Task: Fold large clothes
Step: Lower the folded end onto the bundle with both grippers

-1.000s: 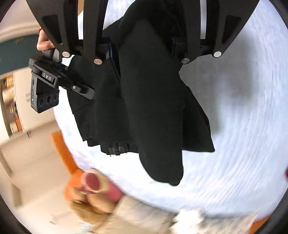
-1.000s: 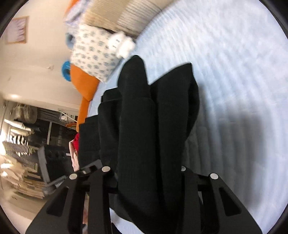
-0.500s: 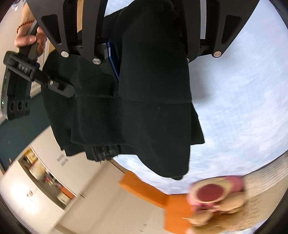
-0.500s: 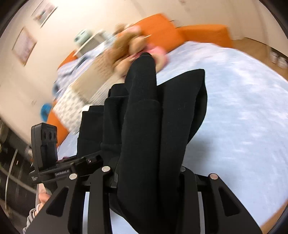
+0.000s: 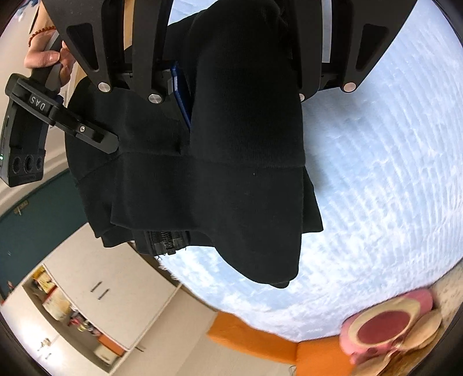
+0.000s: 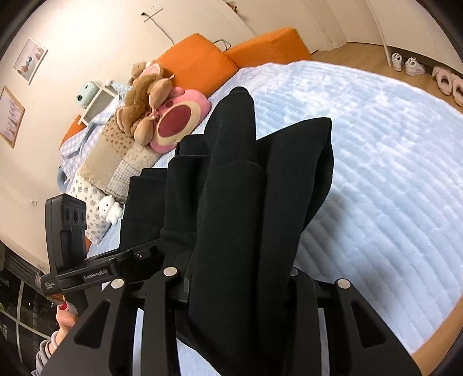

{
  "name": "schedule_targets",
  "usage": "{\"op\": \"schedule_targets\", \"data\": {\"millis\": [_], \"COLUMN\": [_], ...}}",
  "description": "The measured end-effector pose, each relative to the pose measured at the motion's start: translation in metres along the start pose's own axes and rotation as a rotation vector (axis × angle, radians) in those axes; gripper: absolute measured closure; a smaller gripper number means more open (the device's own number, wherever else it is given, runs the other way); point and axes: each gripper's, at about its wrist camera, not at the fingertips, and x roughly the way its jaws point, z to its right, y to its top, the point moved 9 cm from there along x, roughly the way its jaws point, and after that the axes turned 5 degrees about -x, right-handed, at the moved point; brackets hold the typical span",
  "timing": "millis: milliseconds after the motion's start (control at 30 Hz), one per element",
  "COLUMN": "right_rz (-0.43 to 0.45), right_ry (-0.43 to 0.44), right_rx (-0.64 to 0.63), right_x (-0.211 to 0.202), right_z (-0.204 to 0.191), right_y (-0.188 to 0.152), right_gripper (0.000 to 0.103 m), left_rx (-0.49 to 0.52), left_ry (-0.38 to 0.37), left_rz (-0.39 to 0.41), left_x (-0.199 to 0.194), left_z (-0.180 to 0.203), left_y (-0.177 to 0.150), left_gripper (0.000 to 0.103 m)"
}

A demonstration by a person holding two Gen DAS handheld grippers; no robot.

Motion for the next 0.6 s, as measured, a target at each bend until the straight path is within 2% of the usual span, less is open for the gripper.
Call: {"op": "schedule_targets", "data": {"millis": [167, 200, 233, 267, 300, 333, 400, 467, 533, 600], "right_rz": [-0.044, -0.059, -0.059, -0.050, -0.041, -0.045, -0.053, -0.045, 0.024, 0.097], "right_ry": [-0.007, -0.038, -0.065, -0.098, -0.121, -0.117, -0.096, -0.112, -0.211, -0.265], "right_rx": [-0.009, -0.022, -0.033, -0.046, -0.052, -0.043, -0.017, -0.036, -0.089, -0.140], "right_x": [0.040, 0.053, 0.058, 0.063, 0.066, 0.068, 0.065, 0.055, 0.028, 0.005], "right_z": [0.000, 0.005, 0.011, 0.016, 0.023, 0.028, 0.039, 0.045, 0.050, 0.045], "right_y": [-0.005, -0.009, -0.009, -0.010, -0.011, -0.012, -0.013, -0.010, 0.002, 0.015], "right_gripper": [0.068, 0.065, 0.062, 0.049, 0.039, 0.034, 0.025, 0.023, 0.020, 0.019], "left_rx": [-0.033, -0.046, -0.055, -0.063, -0.064, -0.061, -0.060, -0.049, -0.044, -0.049], "left_ry": [0.038, 0.051, 0.068, 0.087, 0.104, 0.131, 0.112, 0.137, 0.191, 0.227], "left_rz": [-0.015, -0.023, -0.030, -0.024, -0.006, 0.014, -0.006, -0.019, 0.028, 0.131], "left_x": [0.023, 0.029, 0.037, 0.045, 0.047, 0.048, 0.039, 0.025, 0.000, -0.036], "left_z": [-0.035, -0.046, -0.054, -0.062, -0.068, -0.074, -0.086, -0.094, -0.100, -0.098], "left_y": [0.008, 0.007, 0.006, 0.006, -0.004, -0.002, -0.016, -0.013, -0.002, 0.015], "left_gripper": [0.053, 0.048, 0.036, 0.029, 0.013, 0.004, 0.003, 0.003, 0.003, 0.003]}}
